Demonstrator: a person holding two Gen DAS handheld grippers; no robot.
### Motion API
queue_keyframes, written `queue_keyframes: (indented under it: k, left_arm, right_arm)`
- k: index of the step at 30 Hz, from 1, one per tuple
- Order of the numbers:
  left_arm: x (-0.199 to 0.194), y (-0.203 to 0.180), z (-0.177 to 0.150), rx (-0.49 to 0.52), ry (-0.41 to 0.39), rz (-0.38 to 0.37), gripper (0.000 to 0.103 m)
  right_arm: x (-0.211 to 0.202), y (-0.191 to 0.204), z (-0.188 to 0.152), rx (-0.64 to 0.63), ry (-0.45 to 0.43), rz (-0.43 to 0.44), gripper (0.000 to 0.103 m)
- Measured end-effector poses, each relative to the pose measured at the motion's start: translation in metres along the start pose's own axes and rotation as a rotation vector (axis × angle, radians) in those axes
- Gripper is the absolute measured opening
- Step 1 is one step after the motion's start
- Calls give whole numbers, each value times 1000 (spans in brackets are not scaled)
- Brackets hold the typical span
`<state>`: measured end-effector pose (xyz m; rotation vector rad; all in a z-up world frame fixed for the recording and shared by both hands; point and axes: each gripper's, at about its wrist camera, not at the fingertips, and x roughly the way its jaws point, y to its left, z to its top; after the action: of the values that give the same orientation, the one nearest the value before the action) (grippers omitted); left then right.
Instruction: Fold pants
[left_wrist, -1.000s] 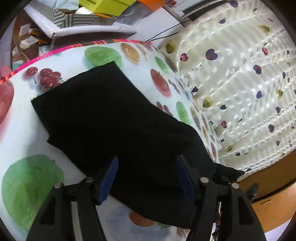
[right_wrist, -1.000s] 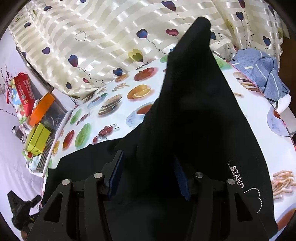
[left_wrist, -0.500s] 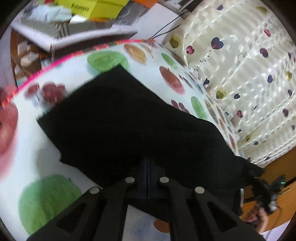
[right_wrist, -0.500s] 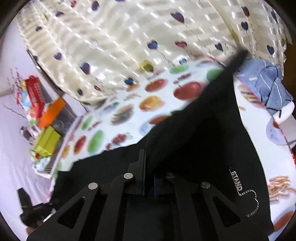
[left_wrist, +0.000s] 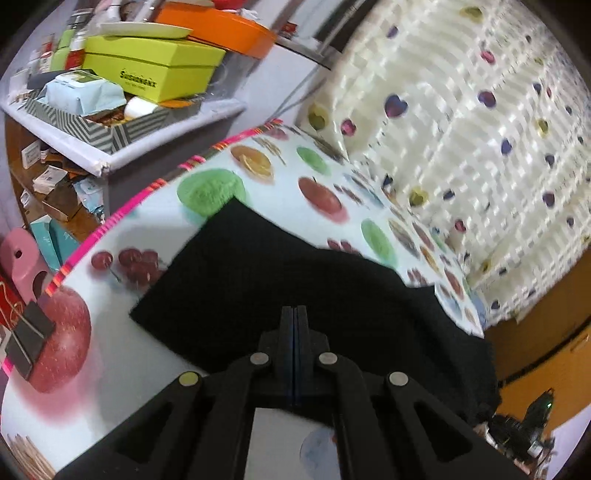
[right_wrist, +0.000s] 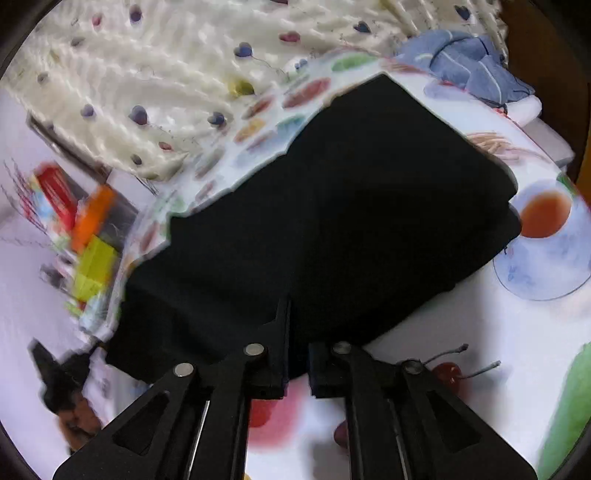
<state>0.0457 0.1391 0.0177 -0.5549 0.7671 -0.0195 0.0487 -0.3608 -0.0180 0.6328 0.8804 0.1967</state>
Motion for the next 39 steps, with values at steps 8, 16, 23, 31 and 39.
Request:
queue_keyframes:
  k: [8,16,23,31,39]
  left_arm:
    - [-3,4,-13,-19,7,-38,34]
    - [-8,12,-21,-41,0,-31,45]
    - [-6,24,-17,-59,-21,15,52]
    - [13,26,7,44,-27,83,58]
    - [25,12,-4,159,44,138,27]
  right_arm:
    - [-16,6,5,-27,-65,-30,21]
    - [-39,12,-20,-175,-79,-98,25]
    - [-40,54,-32,-396,-109,-57,25]
    - [3,100,-34,-512,-64,29,25]
    - [24,116,-38,-557,-21,57,25]
